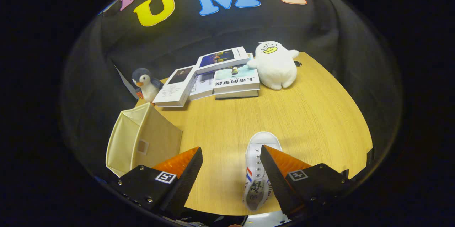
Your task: Open the storage box then place both shoes into the box .Put the left shoe in first, then the right shoe, with the right side of both shoes facing outward in a uniform manner.
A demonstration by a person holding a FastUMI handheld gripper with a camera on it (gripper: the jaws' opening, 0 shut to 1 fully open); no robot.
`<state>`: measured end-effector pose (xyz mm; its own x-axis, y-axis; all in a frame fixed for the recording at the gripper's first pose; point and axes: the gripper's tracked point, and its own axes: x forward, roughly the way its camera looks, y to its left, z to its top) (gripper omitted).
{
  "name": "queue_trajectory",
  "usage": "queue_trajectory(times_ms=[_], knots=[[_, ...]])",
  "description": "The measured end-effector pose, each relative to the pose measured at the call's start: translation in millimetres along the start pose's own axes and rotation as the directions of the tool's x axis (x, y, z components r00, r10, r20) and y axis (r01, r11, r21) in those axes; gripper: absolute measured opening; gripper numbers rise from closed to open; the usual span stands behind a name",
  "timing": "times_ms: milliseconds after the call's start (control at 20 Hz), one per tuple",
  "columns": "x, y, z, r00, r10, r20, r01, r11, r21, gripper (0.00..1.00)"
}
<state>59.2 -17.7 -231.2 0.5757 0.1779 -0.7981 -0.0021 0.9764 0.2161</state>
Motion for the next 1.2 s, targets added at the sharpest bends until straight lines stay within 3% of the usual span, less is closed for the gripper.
queue_trajectory(times_ms=[550, 1100, 1200], knots=[[26.2, -70.6, -59.1, 0.982, -0.122, -0.144, 0.121, 0.993, -0.013, 0.98], [47.5, -91.7, -103.2, 0.938, -0.199, -0.284, 0.200, 0.979, -0.025, 0.99], [51.2, -81.6, -104.0, 0.941, -0.164, -0.296, 0.176, 0.984, 0.013, 0.91]])
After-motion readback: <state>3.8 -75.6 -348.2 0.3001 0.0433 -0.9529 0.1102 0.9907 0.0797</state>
